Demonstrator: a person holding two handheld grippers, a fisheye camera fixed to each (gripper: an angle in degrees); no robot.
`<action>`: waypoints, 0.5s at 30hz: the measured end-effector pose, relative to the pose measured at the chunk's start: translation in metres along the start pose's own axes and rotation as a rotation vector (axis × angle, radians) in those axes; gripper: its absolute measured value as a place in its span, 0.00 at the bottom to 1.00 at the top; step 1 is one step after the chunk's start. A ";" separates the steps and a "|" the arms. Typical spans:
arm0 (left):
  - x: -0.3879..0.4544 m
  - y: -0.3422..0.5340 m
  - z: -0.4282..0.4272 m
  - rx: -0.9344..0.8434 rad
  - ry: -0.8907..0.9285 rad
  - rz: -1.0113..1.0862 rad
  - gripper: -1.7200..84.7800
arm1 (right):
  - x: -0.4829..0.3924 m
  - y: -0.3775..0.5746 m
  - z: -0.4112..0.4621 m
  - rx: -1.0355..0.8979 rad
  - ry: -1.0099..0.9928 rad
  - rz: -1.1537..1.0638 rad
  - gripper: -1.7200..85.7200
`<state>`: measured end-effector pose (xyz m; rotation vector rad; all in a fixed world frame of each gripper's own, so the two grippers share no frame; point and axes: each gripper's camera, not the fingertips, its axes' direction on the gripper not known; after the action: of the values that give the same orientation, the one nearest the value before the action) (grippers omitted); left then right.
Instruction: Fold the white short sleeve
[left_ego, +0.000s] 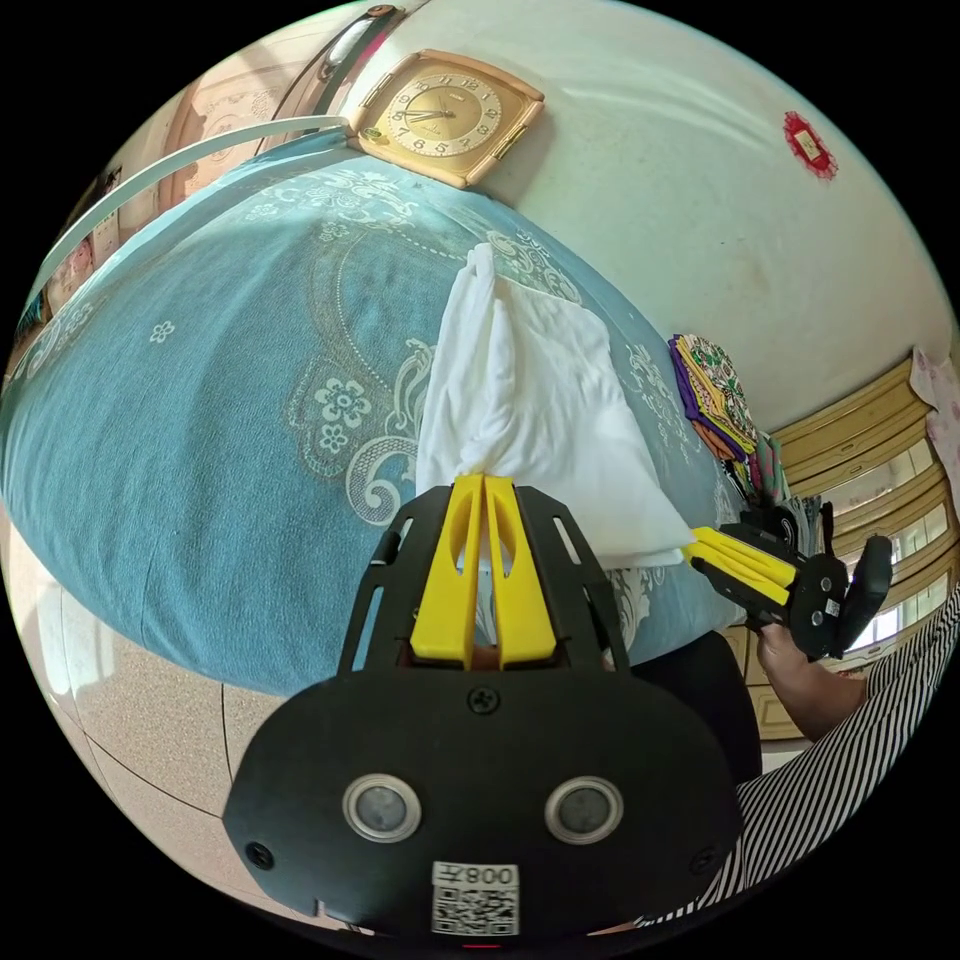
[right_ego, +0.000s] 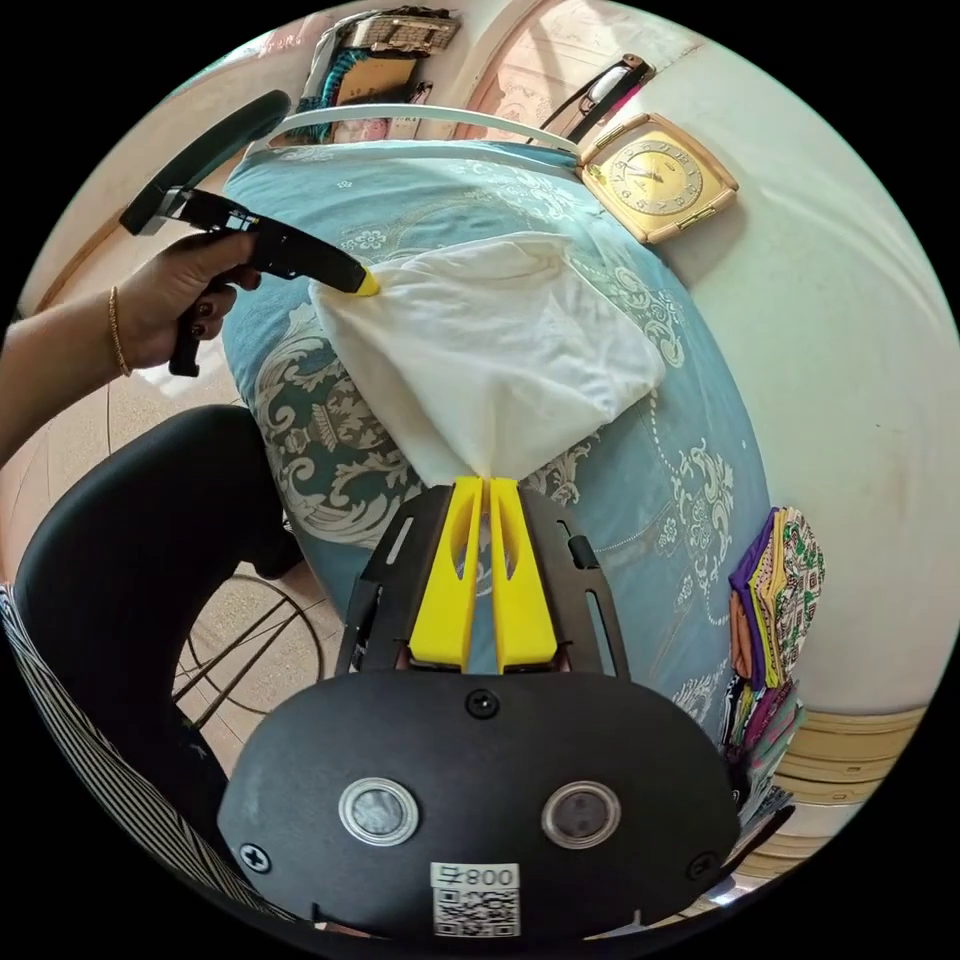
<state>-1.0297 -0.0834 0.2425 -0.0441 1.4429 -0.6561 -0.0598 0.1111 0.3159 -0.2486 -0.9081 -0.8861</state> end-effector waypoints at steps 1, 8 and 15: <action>0.001 0.002 0.001 -0.003 0.001 -0.003 0.02 | -0.002 0.008 0.000 0.001 -0.002 -0.020 0.03; 0.008 0.011 0.007 -0.008 -0.017 -0.014 0.02 | -0.005 0.024 0.031 -0.059 -0.040 -0.071 0.03; 0.011 0.018 0.008 -0.003 -0.012 -0.042 0.02 | 0.037 0.052 0.022 -0.071 -0.166 -0.011 0.02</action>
<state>-1.0155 -0.0763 0.2266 -0.0811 1.4351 -0.6868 -0.0223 0.1346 0.3665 -0.3831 -1.0336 -0.9187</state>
